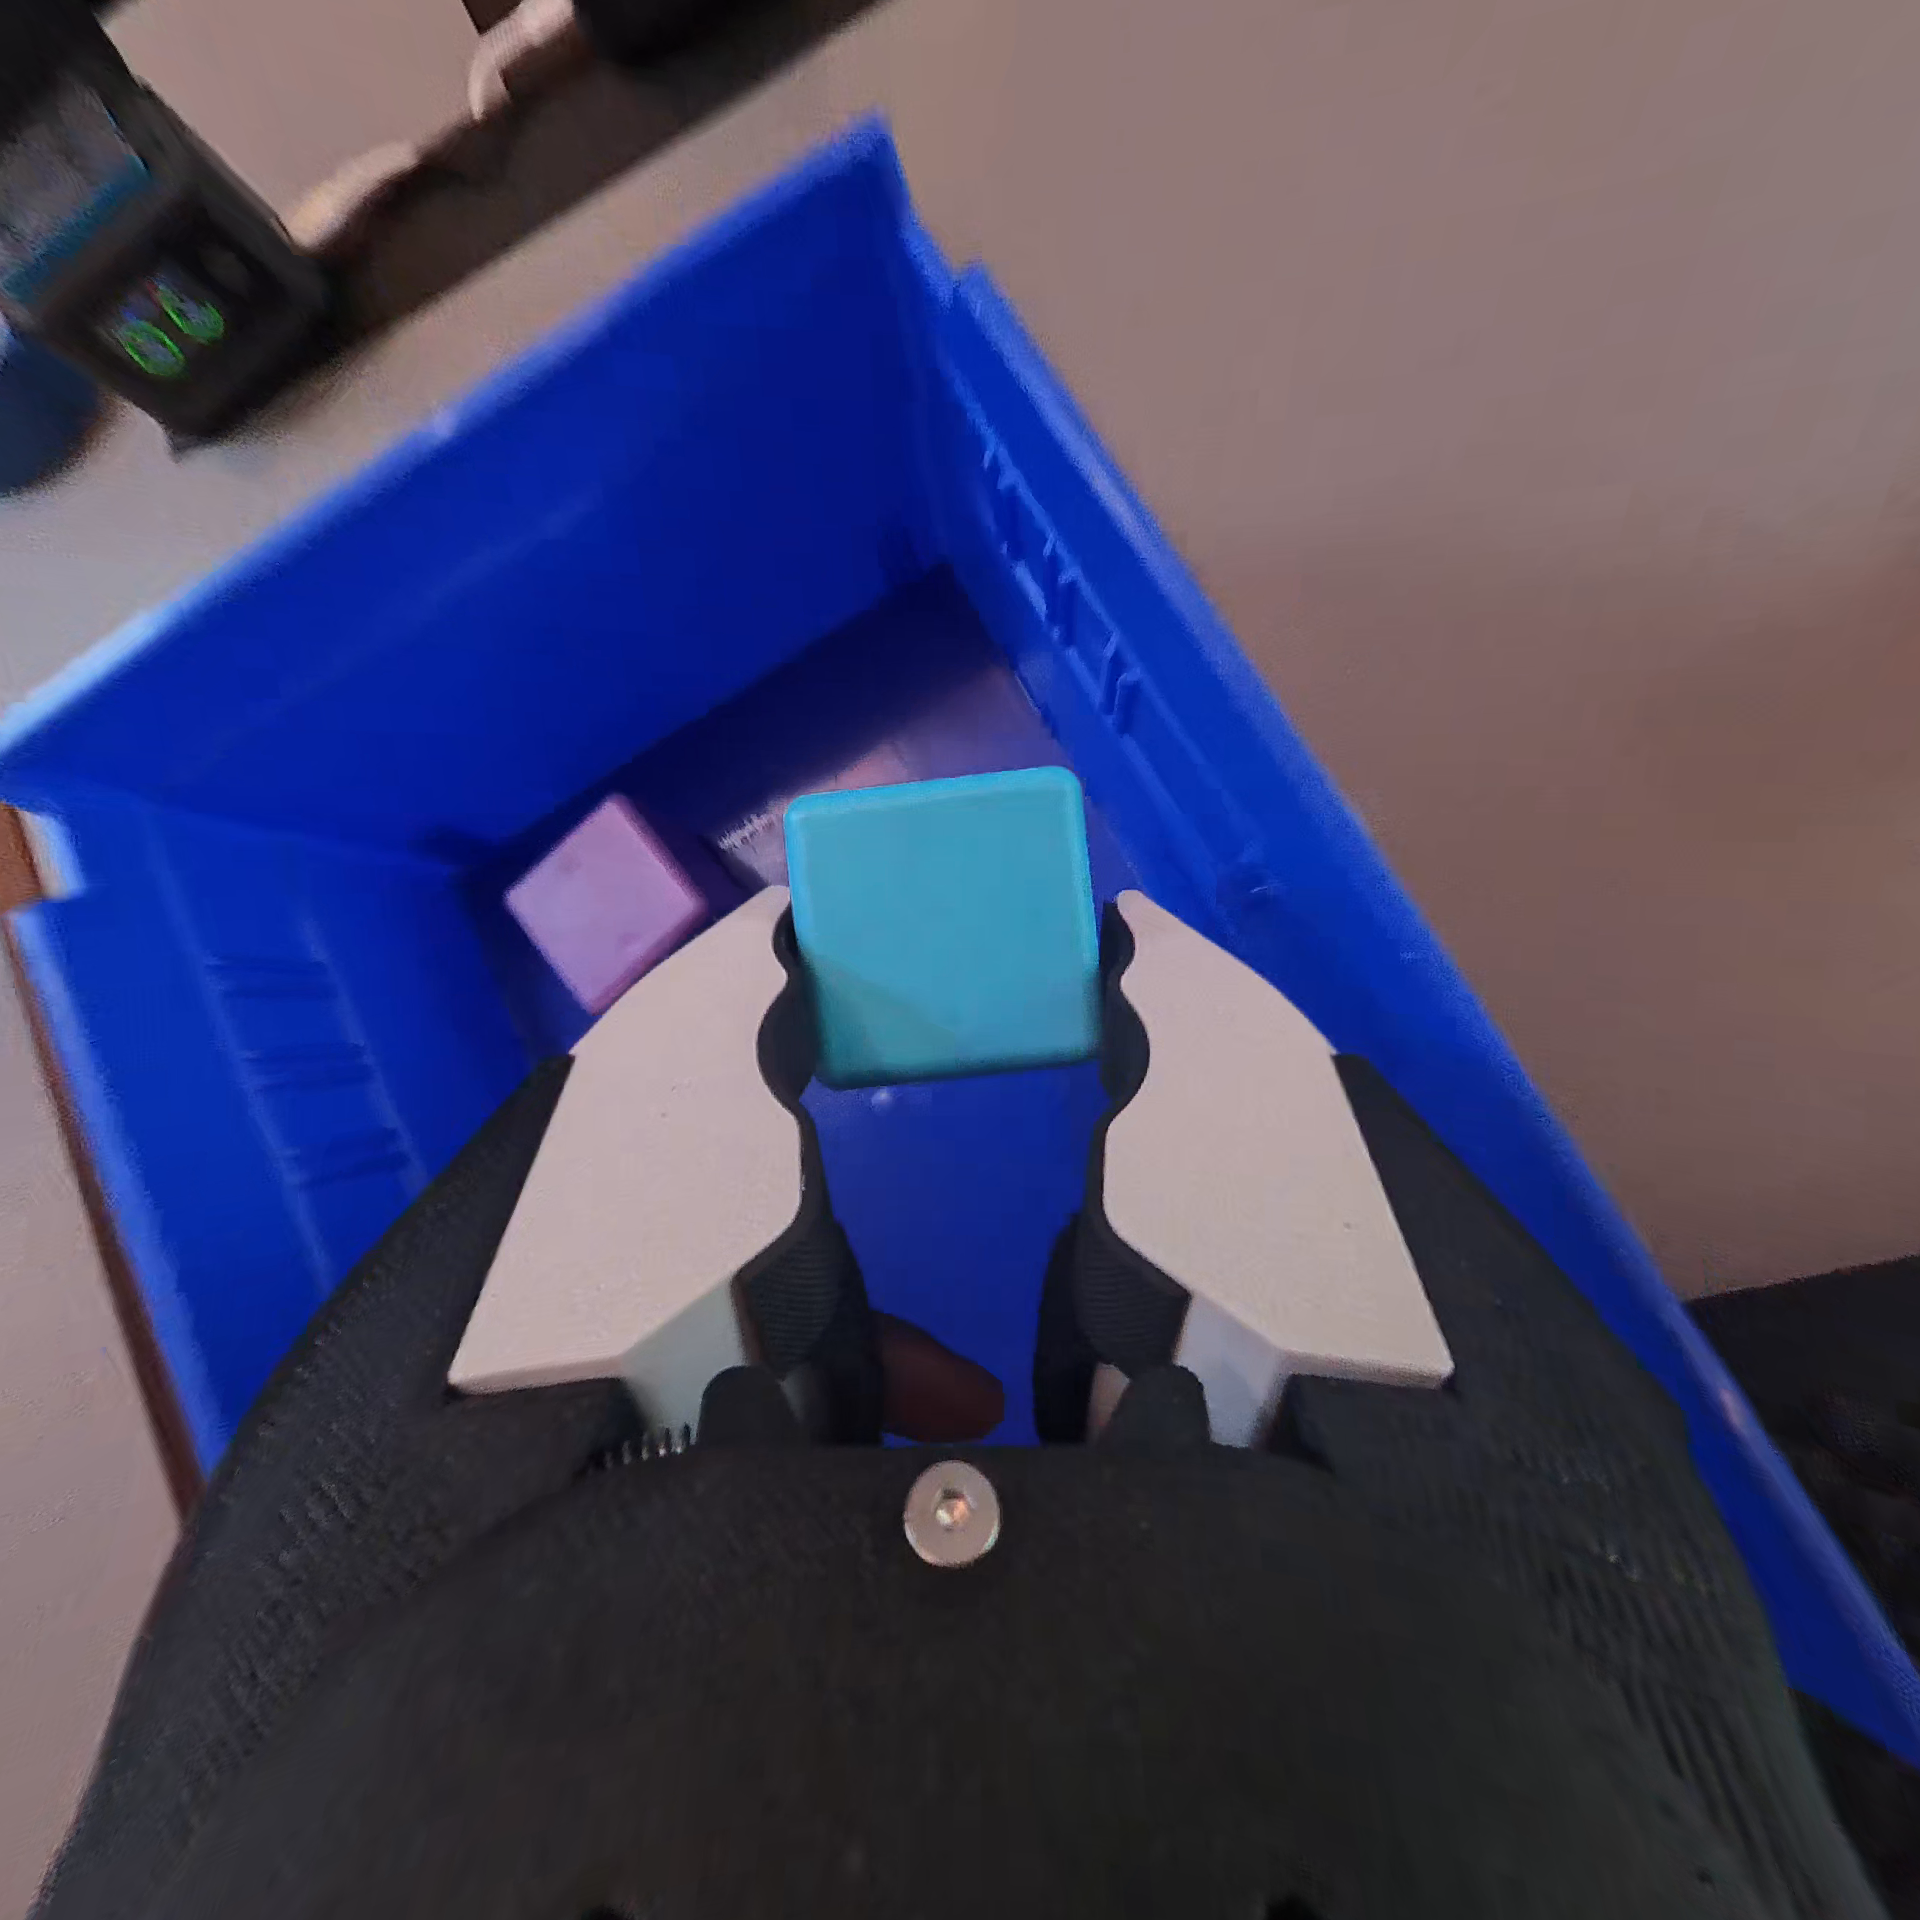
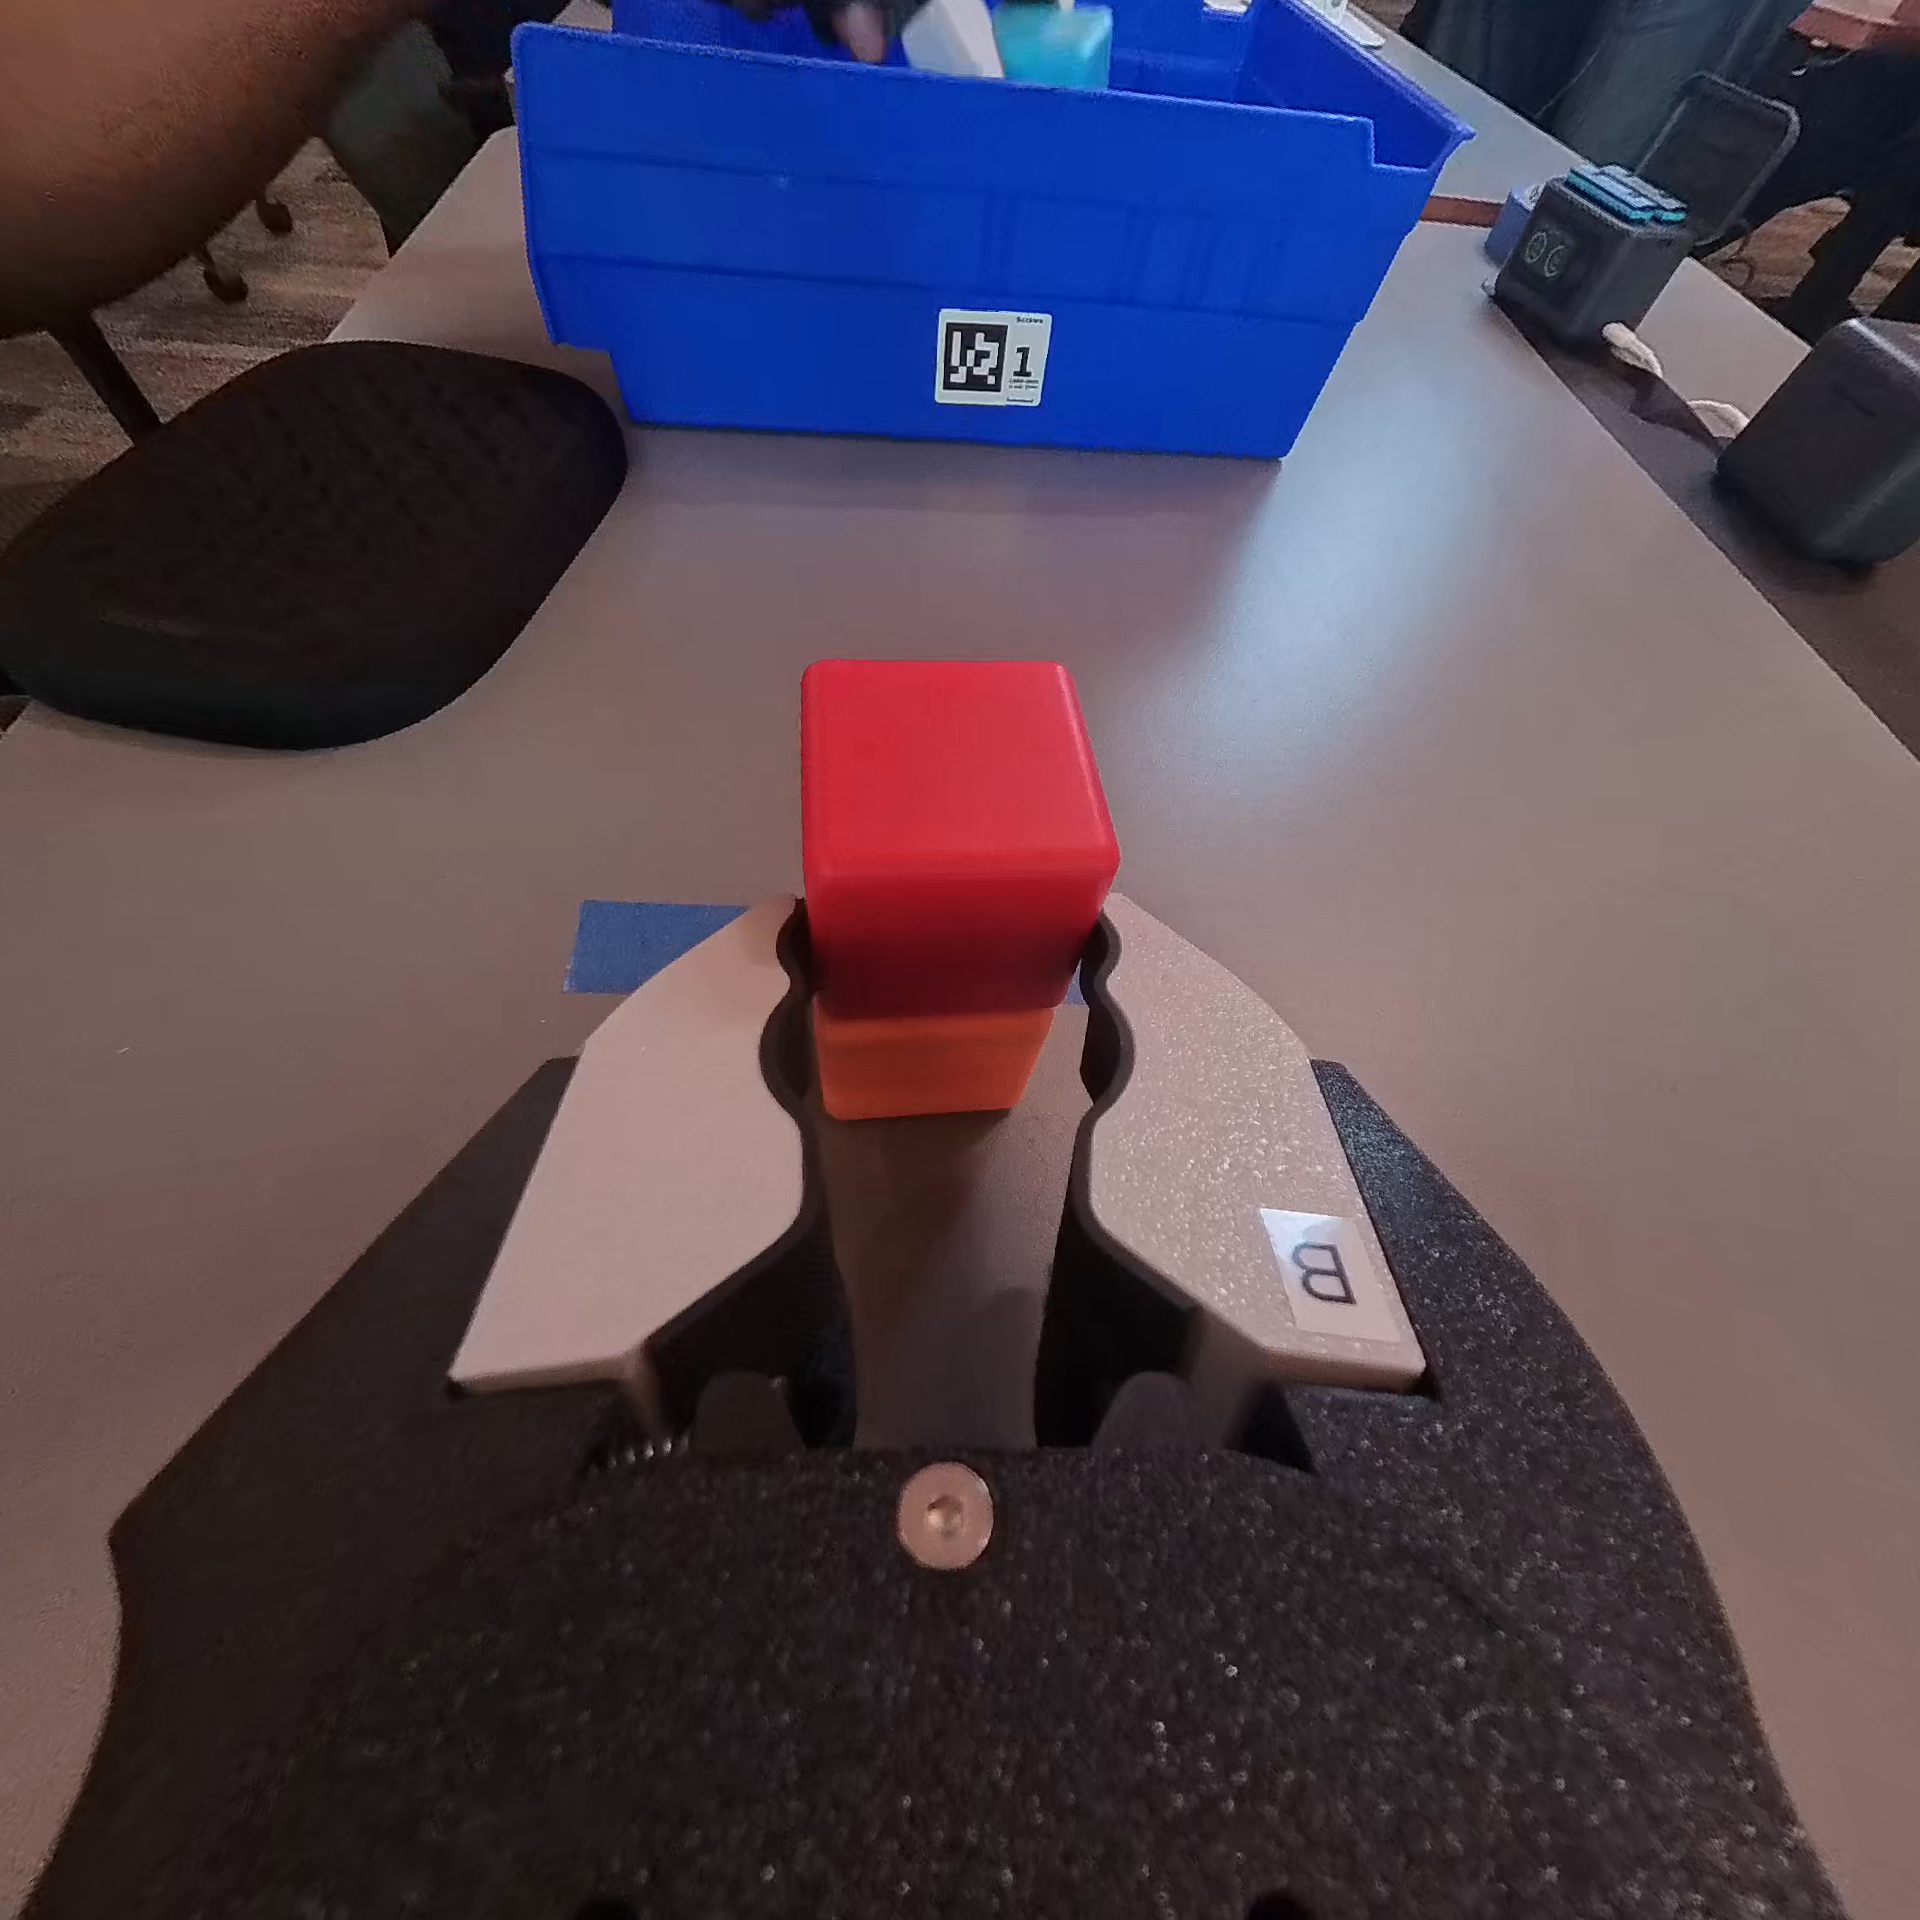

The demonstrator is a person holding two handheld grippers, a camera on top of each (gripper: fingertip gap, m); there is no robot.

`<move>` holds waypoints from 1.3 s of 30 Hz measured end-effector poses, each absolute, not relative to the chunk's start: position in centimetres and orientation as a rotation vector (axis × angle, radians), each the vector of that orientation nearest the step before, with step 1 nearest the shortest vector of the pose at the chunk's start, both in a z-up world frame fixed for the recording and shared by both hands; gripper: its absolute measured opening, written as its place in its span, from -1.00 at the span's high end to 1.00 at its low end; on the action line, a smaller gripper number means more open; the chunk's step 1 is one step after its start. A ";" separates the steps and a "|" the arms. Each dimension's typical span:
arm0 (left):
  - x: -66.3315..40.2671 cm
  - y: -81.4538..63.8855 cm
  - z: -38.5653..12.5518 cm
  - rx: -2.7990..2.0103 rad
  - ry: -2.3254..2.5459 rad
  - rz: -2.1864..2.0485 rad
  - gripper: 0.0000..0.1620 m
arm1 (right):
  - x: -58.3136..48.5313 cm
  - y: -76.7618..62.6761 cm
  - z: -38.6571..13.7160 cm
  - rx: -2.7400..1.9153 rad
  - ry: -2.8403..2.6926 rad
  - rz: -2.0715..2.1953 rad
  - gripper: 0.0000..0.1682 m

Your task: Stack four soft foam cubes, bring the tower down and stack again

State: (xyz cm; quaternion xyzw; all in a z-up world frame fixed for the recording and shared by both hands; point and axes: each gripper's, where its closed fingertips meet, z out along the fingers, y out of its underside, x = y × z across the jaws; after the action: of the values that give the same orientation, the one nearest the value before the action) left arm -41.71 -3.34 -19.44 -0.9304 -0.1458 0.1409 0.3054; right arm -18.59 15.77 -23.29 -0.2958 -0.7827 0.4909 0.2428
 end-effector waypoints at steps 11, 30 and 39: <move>-32.1 3.9 -9.7 -2.307 0.235 0.211 0.35 | -18.6 15.8 -23.3 -0.807 -2.141 1.343 0.41; -18.0 15.4 -17.0 -2.359 1.005 -0.205 0.35 | -18.7 15.7 -23.3 -0.800 -2.144 1.344 0.41; -17.6 16.3 -19.0 -2.407 1.016 -0.198 0.36 | -18.8 15.7 -23.3 -0.802 -2.143 1.336 0.41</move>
State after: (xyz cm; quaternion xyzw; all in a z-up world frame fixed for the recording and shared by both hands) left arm -17.56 16.27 -18.96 -0.8876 0.3747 -0.0729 0.2576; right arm -18.76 15.74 -23.30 -0.2937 -0.7843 0.4892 0.2435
